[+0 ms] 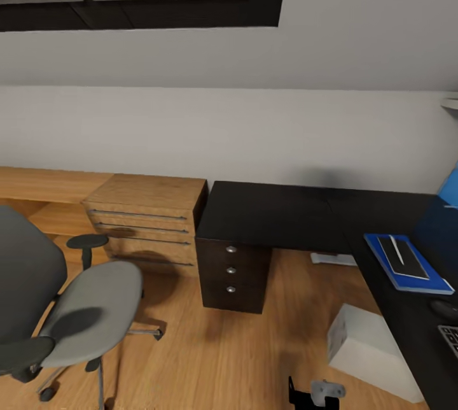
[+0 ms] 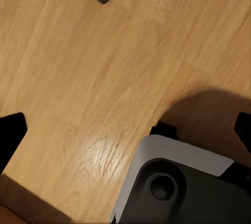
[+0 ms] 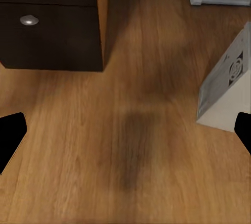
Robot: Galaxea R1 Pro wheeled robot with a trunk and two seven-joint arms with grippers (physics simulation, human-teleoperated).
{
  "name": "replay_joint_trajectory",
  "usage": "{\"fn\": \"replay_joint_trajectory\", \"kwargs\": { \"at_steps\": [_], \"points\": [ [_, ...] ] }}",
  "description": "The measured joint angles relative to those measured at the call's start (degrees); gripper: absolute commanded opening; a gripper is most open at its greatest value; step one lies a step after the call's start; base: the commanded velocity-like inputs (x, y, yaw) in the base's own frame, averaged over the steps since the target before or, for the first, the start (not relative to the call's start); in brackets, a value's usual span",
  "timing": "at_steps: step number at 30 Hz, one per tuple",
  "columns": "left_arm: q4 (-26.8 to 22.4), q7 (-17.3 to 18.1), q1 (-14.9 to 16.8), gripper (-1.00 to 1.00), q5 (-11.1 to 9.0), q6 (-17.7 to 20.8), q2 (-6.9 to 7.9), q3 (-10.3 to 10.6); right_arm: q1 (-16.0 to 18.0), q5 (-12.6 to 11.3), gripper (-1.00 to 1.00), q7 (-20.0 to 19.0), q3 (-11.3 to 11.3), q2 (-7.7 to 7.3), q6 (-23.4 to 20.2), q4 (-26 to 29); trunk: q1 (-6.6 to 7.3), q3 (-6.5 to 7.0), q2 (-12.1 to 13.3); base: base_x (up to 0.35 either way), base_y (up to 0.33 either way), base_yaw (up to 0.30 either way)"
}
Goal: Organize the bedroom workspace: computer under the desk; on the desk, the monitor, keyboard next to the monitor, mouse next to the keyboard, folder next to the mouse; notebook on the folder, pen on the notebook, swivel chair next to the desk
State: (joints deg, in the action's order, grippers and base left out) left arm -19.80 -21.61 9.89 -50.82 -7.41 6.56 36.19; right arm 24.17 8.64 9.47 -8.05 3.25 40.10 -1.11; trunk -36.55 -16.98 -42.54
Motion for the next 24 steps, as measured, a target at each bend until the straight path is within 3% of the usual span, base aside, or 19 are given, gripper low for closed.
{"fn": "replay_joint_trajectory", "kwargs": {
  "at_steps": [7,13,19,24],
  "points": [
    [2.5,0.2,0.0,1.00,-0.2,-0.2,-0.06,-0.1,-4.1,0.1,1.00,-0.1,0.0,-0.31,6.2,0.1,1.54,1.37,2.8,0.000,0.000,0.276],
    [6.9,1.0,0.0,1.00,-0.4,-0.3,-0.62,-0.3,-7.8,0.1,1.00,-0.1,0.0,-1.64,10.8,0.1,2.86,2.69,5.2,0.000,0.000,0.256],
    [8.4,6.0,0.0,1.00,-0.5,-0.3,-0.91,-0.4,-9.3,0.0,1.00,-0.1,0.1,-2.46,14.0,0.0,4.18,4.10,7.6,0.000,0.000,0.228],
    [8.7,8.4,0.0,1.00,-0.5,-0.3,-0.96,-0.2,-9.7,0.0,1.00,0.0,0.1,-2.28,14.8,-0.1,5.28,5.34,9.6,0.000,0.000,0.195]
  ]
}}
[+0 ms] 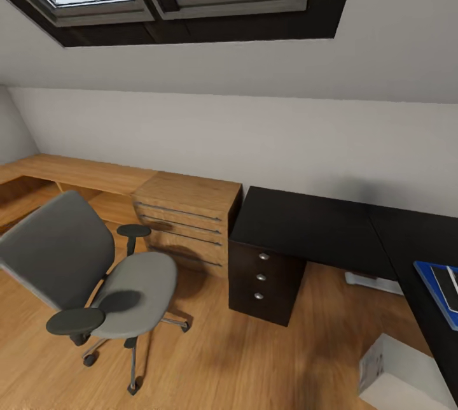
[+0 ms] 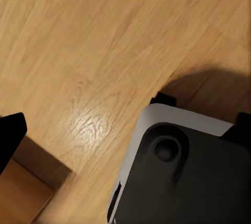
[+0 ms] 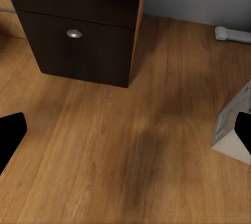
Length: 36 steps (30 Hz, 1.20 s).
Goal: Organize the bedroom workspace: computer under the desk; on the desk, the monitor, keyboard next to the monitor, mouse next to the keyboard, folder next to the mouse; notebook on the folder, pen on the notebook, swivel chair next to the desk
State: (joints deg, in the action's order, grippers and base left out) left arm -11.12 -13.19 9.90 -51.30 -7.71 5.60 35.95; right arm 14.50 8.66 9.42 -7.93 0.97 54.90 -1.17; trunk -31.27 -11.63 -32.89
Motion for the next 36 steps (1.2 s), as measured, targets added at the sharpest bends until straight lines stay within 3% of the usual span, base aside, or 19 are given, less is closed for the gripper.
{"fn": "replay_joint_trajectory", "kwargs": {
  "at_steps": [9,12,13,17,18,22,23,27,36],
  "points": [
    [0.0,0.5,0.0,1.00,0.3,-0.5,-0.30,0.2,-0.1,-0.3,1.00,0.1,-0.1,0.36,0.1,0.0,1.98,2.31,3.6,0.000,0.000,0.173],
    [0.1,0.5,0.0,1.00,0.2,-3.6,-0.62,0.2,-0.1,-0.3,1.00,0.1,-0.1,0.30,0.1,0.0,2.64,3.08,4.8,0.000,0.000,0.170],
    [1.5,0.6,0.0,1.00,0.0,-11.0,-1.36,0.2,-0.1,-0.3,1.00,0.1,-0.2,0.36,0.1,0.0,2.86,3.34,5.2,0.000,0.000,0.170],
    [5.4,0.7,0.0,1.00,-0.2,-21.6,-3.06,0.1,-0.1,-0.3,1.00,0.1,-0.2,0.41,0.2,0.0,3.74,4.37,6.8,0.000,0.000,0.169],
    [6.9,0.8,0.0,1.00,-0.3,-26.4,-3.69,0.1,-0.1,-0.3,1.00,0.1,-0.2,0.42,0.2,0.0,3.97,4.63,7.2,0.000,0.000,0.169],
    [8.8,0.8,-0.3,1.00,-0.3,-36.2,-4.61,0.1,-0.1,-0.3,1.00,0.1,-0.2,0.46,0.2,0.0,4.85,5.66,8.9,0.000,0.000,0.169],
    [9.2,0.8,-1.0,1.00,-0.4,-40.9,-4.83,0.0,-0.1,-0.4,1.00,0.1,-0.2,0.50,0.2,0.0,5.07,5.92,9.3,0.000,0.000,0.169],
    [9.7,0.9,-4.1,1.00,-0.3,-51.5,-5.19,0.0,-0.1,-0.5,1.00,0.2,-0.2,0.55,0.2,0.0,5.52,6.59,10.1,0.000,0.000,0.182],
    [9.8,0.9,-6.5,1.00,0.1,-52.2,-6.03,0.2,-0.1,-3.1,1.00,1.7,-0.5,0.46,1.7,0.0,5.52,7.18,10.1,0.000,0.000,0.206]
  ]
}}
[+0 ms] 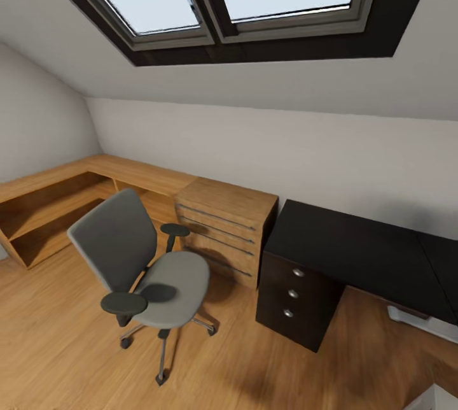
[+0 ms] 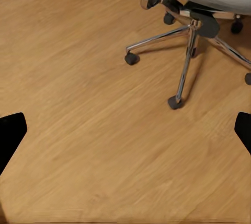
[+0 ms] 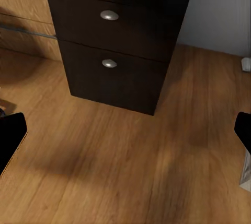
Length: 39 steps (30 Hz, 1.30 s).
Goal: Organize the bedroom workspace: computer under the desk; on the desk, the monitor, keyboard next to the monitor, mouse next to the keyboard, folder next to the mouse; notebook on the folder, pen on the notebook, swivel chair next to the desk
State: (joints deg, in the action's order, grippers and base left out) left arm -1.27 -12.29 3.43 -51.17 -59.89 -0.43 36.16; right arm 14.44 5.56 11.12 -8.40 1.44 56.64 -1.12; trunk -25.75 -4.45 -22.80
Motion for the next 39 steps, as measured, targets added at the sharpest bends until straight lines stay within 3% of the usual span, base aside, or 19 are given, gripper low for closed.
{"fn": "replay_joint_trajectory", "kwargs": {
  "at_steps": [15,27,39],
  "points": [
    [0.0,-0.3,-0.2,1.00,-0.5,0.0,-0.67,-0.2,0.0,-1.2,1.00,0.3,0.1,0.14,2.9,-0.1,0.00,0.98,0.0,0.000,0.000,0.198],
    [0.0,-0.2,-0.2,1.00,-0.6,0.0,-0.67,-0.3,0.0,-1.1,1.00,0.3,0.1,1.29,2.8,-0.1,0.00,1.99,0.0,-0.004,0.000,0.045],
    [0.0,-0.2,-0.2,1.00,-0.6,0.0,-0.70,-0.3,0.0,-0.8,1.00,-0.2,0.3,1.33,0.4,0.0,-0.03,2.98,0.0,-0.257,0.000,0.059]
  ]
}}
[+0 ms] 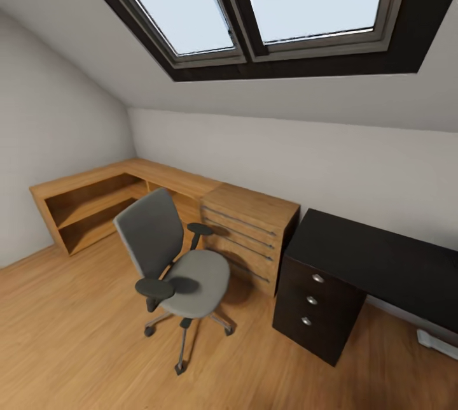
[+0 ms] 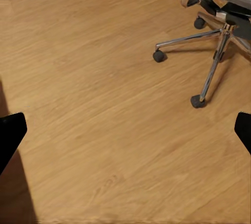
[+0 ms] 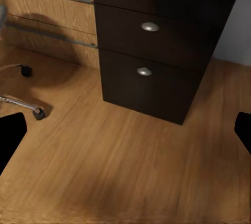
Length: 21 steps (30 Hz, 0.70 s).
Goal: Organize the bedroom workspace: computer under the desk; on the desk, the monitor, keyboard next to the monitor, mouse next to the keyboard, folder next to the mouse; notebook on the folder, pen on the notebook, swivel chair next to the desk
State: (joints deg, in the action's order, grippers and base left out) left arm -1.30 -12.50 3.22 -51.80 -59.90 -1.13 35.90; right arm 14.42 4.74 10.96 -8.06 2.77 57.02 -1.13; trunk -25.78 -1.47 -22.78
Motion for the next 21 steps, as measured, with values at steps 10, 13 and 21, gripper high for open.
{"fn": "replay_joint_trajectory", "kwargs": {
  "at_steps": [10,13,21],
  "points": [
    [0.0,-0.1,0.0,1.00,0.0,0.0,0.00,0.0,0.0,4.3,1.00,-0.2,0.2,-0.65,-1.8,0.0,0.00,0.23,0.0,-0.328,0.000,0.213],
    [0.0,-0.1,0.0,1.00,0.0,0.0,0.00,-0.1,0.0,4.9,1.00,-0.2,0.2,-0.73,-1.9,0.0,0.02,0.23,0.0,-0.137,0.000,0.278],
    [0.0,-0.1,0.0,1.00,0.0,0.0,0.00,0.0,0.0,5.4,1.00,-0.3,0.2,-0.76,-2.4,0.0,0.03,0.12,0.0,-0.026,0.000,0.281]
  ]
}}
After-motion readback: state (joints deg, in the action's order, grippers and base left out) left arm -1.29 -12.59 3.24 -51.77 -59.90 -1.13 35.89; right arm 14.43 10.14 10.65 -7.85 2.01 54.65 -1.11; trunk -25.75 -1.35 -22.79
